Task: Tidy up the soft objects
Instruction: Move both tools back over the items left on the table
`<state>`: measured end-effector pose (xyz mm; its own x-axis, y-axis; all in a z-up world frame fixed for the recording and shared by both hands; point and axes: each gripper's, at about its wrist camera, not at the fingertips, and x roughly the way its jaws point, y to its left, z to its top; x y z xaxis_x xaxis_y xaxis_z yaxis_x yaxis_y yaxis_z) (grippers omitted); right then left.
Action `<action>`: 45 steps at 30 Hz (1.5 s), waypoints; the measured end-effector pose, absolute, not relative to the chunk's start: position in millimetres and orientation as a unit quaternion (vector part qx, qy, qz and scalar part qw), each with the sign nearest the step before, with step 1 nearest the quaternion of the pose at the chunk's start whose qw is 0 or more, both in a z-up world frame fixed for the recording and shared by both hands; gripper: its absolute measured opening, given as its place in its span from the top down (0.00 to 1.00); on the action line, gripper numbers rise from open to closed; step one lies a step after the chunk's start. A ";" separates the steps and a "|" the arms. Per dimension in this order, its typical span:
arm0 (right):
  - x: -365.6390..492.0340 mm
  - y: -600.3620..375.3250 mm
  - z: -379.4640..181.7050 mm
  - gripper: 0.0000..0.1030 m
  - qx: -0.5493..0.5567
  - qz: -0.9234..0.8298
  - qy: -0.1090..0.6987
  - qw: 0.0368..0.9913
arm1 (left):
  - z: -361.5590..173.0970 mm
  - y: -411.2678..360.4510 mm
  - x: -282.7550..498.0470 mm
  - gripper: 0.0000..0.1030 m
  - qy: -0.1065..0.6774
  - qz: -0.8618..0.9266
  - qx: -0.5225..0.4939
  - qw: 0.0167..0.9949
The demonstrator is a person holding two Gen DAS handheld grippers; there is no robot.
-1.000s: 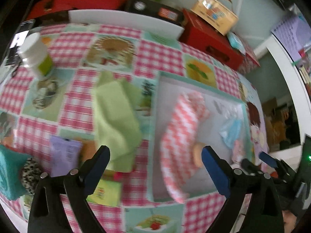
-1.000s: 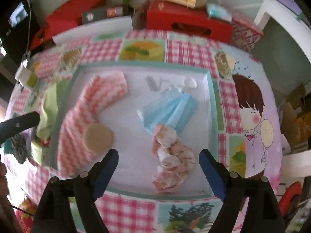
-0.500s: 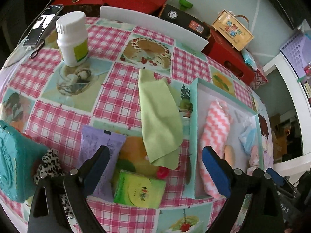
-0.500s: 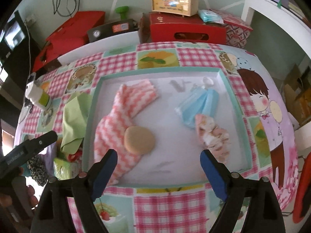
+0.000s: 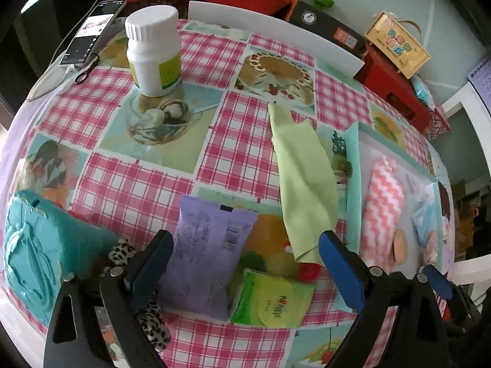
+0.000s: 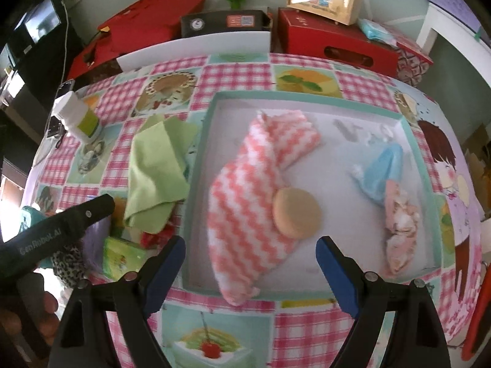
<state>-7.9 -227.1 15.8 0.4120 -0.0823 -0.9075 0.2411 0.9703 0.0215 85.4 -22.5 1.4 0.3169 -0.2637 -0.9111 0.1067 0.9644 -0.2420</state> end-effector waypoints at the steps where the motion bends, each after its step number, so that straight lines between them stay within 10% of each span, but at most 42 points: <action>1: -5.8 -224.7 16.2 0.13 0.073 -0.097 0.531 0.838 | 2.9 -20.5 86.4 0.07 0.571 -0.116 -0.070 0.810; 45: -25.2 -201.5 8.0 0.13 0.022 -0.067 0.527 0.847 | 26.3 -15.4 33.3 0.07 0.545 -0.131 -0.096 0.823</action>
<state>-25.2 -201.5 8.0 0.4358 -0.0908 -0.8955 0.1379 0.9899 -0.0333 33.3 -15.4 26.3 0.3724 -0.3200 -0.8712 0.1118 0.9473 -0.3002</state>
